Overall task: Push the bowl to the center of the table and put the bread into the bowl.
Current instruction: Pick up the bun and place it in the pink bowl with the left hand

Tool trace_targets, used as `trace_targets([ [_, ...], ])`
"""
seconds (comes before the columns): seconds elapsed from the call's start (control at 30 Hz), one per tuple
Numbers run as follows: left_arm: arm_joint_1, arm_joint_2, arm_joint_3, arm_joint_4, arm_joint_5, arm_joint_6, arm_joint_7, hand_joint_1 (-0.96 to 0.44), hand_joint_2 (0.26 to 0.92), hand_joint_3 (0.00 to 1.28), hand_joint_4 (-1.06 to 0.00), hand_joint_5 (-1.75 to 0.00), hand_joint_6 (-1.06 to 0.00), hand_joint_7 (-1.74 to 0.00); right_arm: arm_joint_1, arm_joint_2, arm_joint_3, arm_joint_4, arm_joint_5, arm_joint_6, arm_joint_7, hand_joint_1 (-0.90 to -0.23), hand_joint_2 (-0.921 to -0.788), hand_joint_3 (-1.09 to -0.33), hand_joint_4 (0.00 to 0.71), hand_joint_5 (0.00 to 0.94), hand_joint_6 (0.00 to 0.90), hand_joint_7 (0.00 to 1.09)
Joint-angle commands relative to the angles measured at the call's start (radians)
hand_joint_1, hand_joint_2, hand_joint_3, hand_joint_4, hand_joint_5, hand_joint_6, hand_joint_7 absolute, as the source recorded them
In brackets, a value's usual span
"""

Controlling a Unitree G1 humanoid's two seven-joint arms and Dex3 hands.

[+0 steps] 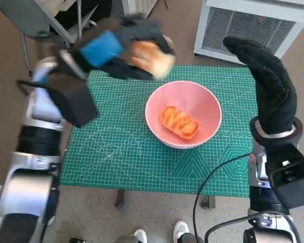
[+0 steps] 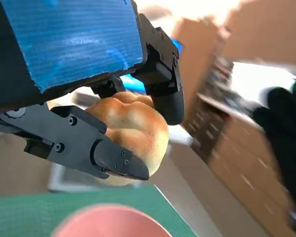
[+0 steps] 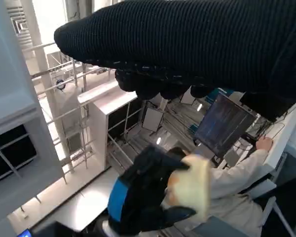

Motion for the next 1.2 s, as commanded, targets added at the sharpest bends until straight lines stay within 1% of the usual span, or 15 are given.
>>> trace_targets([
  [0.03, -0.012, -0.039, -0.048, 0.063, 0.048, -0.030, 0.007, 0.00, 0.919, 0.03, -0.72, -1.10, -0.68, -1.15, 0.009, 0.007, 0.006, 0.017, 0.005, -0.003, 0.004, -0.566, -0.921, -0.752, 0.273, 0.002, 0.001, 0.58],
  [0.33, -0.035, -0.118, -0.157, 0.278, 0.170, -0.082, 0.033, 0.00, 0.920, 0.09, -0.63, -1.10, -0.65, -1.28, 0.017, 0.003, 0.006, 0.005, 0.013, -0.004, 0.009, -0.564, -0.921, -0.749, 0.273, 0.001, 0.001, 0.58],
  [0.4, -0.040, -0.126, -0.174, 0.309, 0.186, -0.068, 0.014, 0.00, 0.920, 0.10, -0.62, -1.13, -0.62, -1.28, 0.021, 0.000, 0.006, 0.000, 0.016, -0.003, 0.011, -0.563, -0.921, -0.749, 0.273, 0.001, 0.001, 0.58],
  [0.43, -0.043, -0.129, -0.188, 0.321, 0.195, -0.041, -0.017, 0.00, 0.920, 0.11, -0.62, -1.14, -0.61, -1.28, 0.023, -0.002, 0.005, -0.002, 0.016, -0.002, 0.011, -0.563, -0.921, -0.749, 0.273, 0.001, 0.001, 0.58],
  [0.53, -0.056, -0.133, -0.218, 0.336, 0.218, 0.042, -0.097, 0.00, 0.921, 0.20, -0.53, -1.29, -0.48, -1.36, 0.028, -0.006, 0.002, -0.010, 0.015, -0.001, 0.008, -0.558, -0.921, -0.750, 0.273, 0.001, 0.001, 0.58],
  [0.57, -0.064, -0.133, -0.231, 0.332, 0.229, 0.085, -0.130, 0.00, 0.921, 0.25, -0.46, -1.36, -0.42, -1.41, 0.030, -0.007, 0.001, -0.013, 0.012, -0.001, 0.006, -0.556, -0.921, -0.750, 0.273, 0.001, 0.001, 0.58],
  [0.6, -0.068, -0.133, -0.239, 0.326, 0.236, 0.116, -0.155, -0.03, 0.898, 0.23, -0.38, -1.04, -0.36, -1.14, 0.032, -0.008, 0.001, -0.015, 0.010, -0.001, 0.005, -0.554, -0.921, -0.751, 0.273, 0.001, 0.001, 0.58],
  [0.63, -0.070, -0.132, -0.242, 0.319, 0.239, 0.135, -0.169, -0.04, 0.896, 0.21, -0.38, -0.87, -0.36, -1.01, 0.033, -0.008, 0.000, -0.018, 0.009, 0.000, 0.004, -0.554, -0.921, -0.751, 0.273, 0.001, 0.001, 0.58],
  [0.67, -0.076, -0.132, -0.246, 0.303, 0.242, 0.178, -0.201, -0.06, 0.903, 0.17, -0.39, -0.59, -0.37, -0.79, 0.034, -0.009, -0.001, -0.020, 0.006, 0.000, 0.001, -0.553, -0.921, -0.751, 0.273, 0.001, 0.001, 0.58],
  [0.7, -0.082, -0.131, -0.242, 0.285, 0.236, 0.216, -0.230, -0.08, 0.905, 0.13, -0.36, -0.38, -0.35, -0.62, 0.035, -0.010, -0.002, -0.021, 0.004, 0.000, -0.001, -0.552, -0.921, -0.751, 0.274, 0.002, 0.001, 0.58],
  [0.77, -0.078, -0.127, -0.224, 0.250, 0.213, 0.255, -0.258, -0.11, 0.908, 0.09, -0.33, -0.20, -0.33, -0.44, 0.036, -0.011, -0.005, -0.025, -0.002, 0.002, -0.005, -0.550, -0.921, -0.752, 0.274, 0.002, 0.001, 0.58],
  [0.83, -0.064, -0.124, -0.205, 0.222, 0.193, 0.265, -0.260, -0.14, 0.910, 0.06, -0.31, -0.10, -0.32, -0.33, 0.037, -0.011, -0.006, -0.030, -0.006, 0.005, -0.007, -0.549, -0.921, -0.752, 0.274, 0.002, 0.001, 0.58],
  [0.9, -0.041, -0.124, -0.175, 0.215, 0.163, 0.219, -0.235, -0.17, 0.911, 0.03, -0.29, -0.04, -0.32, -0.25, 0.038, -0.011, -0.008, -0.035, -0.008, 0.010, -0.010, -0.548, -0.921, -0.753, 0.274, 0.002, 0.000, 0.58],
  [1.03, 0.009, -0.141, -0.062, 0.243, 0.056, 0.062, -0.119, -0.24, 0.913, 0.02, -0.28, -0.01, -0.32, -0.22, 0.034, -0.013, -0.013, -0.039, -0.017, 0.021, -0.017, -0.553, -0.921, -0.752, 0.274, 0.001, 0.000, 0.58],
  [1.2, 0.021, -0.156, 0.018, 0.281, -0.002, -0.111, 0.025, -0.32, 0.920, 0.04, -0.30, -0.01, -0.34, -0.21, 0.033, -0.013, -0.015, -0.049, -0.031, 0.032, -0.027, -0.555, -0.921, -0.751, 0.266, 0.000, -0.001, 0.58],
])
